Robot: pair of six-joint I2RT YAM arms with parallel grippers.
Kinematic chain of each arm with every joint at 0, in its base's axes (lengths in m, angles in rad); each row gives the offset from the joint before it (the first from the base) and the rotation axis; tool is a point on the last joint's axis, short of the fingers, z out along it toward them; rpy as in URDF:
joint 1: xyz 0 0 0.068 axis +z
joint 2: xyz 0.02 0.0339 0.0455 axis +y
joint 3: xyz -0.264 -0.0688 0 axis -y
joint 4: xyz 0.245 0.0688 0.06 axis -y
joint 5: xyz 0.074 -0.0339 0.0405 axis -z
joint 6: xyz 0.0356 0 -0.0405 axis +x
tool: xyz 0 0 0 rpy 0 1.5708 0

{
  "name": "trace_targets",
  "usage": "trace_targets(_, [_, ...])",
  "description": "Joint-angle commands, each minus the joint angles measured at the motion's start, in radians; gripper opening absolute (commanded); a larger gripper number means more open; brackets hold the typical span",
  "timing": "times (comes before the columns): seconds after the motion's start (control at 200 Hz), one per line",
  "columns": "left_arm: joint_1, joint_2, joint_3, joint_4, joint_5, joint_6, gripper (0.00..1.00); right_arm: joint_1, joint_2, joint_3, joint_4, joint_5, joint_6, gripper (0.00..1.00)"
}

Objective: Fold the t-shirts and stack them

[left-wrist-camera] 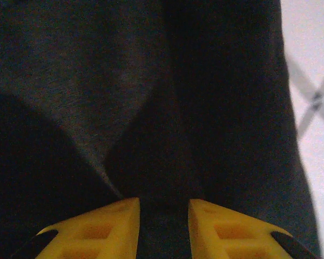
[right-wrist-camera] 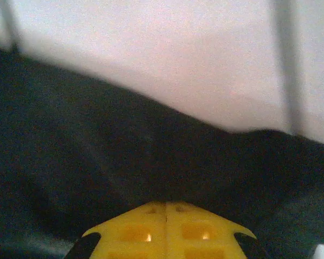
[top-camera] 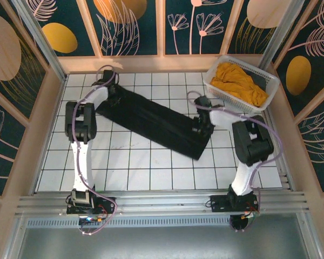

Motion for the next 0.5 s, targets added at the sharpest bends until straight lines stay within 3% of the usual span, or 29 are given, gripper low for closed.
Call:
trace_targets(0.0, [-0.087,0.170,0.240,-0.083,0.084,0.013,0.30,0.172,-0.053,-0.163,-0.080,-0.171,0.122,0.02])
trace_targets(0.095, [-0.137,0.278,0.396,-0.028,0.167,-0.017,0.30,0.276,-0.050,-0.204,0.052,-0.357,0.173,0.03])
trace_targets(0.21, [-0.187,0.334,0.447,0.134,0.289,-0.063,0.32,0.359,0.014,-0.160,0.194,-0.519,0.233,0.06])
trace_targets(0.365, [-0.212,0.317,0.508,0.211,0.342,-0.073,0.42,0.380,0.001,-0.060,0.176,-0.469,0.259,0.17])
trace_targets(0.495, [-0.216,0.153,0.445,0.170,0.282,-0.013,0.54,0.364,-0.127,-0.063,0.094,-0.363,0.269,0.31])
